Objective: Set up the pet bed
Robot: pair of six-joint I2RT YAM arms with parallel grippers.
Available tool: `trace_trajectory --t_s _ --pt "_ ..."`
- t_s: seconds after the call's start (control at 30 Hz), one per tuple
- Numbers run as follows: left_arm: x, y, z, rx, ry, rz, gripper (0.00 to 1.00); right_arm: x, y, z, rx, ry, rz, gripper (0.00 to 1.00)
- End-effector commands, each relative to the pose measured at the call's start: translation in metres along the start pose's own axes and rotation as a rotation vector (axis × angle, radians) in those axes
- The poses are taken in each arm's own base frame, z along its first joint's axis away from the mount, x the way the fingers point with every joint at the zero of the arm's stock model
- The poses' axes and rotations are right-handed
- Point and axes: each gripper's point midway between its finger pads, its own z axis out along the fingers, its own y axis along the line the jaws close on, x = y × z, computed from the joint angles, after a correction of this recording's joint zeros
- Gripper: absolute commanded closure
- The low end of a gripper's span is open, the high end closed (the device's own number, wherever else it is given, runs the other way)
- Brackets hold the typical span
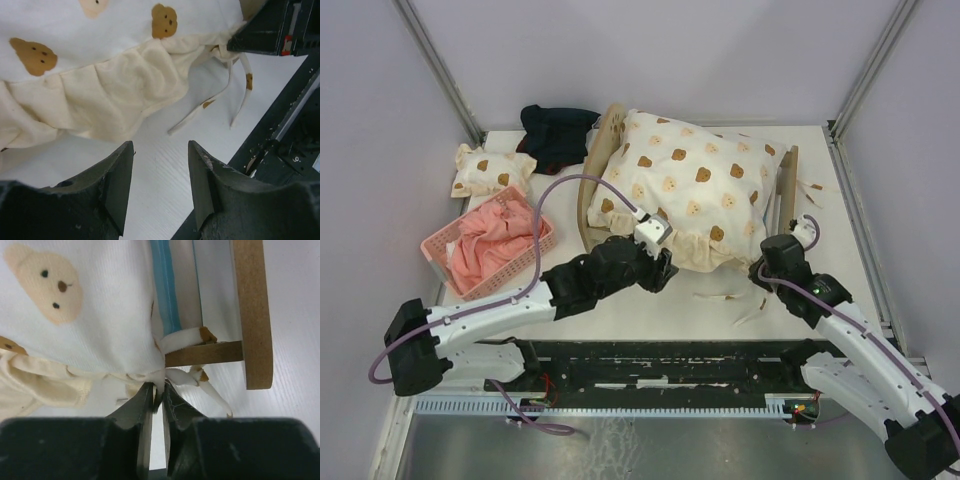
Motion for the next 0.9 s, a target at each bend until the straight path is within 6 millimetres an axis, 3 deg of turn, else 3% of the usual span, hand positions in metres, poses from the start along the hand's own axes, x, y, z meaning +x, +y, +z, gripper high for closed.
trace_trajectory --t_s 0.0,0.1,0.37,0.67,0.87 --pt "-0.013 -0.017 0.012 0.046 -0.108 0.116 0.45 -0.019 0.003 -0.004 0.002 -0.079 -0.007 0.88" --pt "-0.005 -0.032 0.024 0.078 -0.125 0.222 0.44 -0.020 -0.005 -0.008 0.029 -0.077 -0.050 0.98" --pt "0.025 -0.065 0.069 0.087 -0.126 0.458 0.41 -0.019 -0.013 -0.019 0.023 -0.070 -0.118 0.98" --pt "0.023 -0.046 0.104 -0.117 -0.170 0.558 0.39 -0.023 -0.017 -0.025 0.010 -0.094 -0.170 0.98" --pt "0.032 -0.023 0.120 -0.269 -0.145 0.651 0.42 -0.027 -0.015 -0.028 0.003 -0.106 -0.177 0.98"
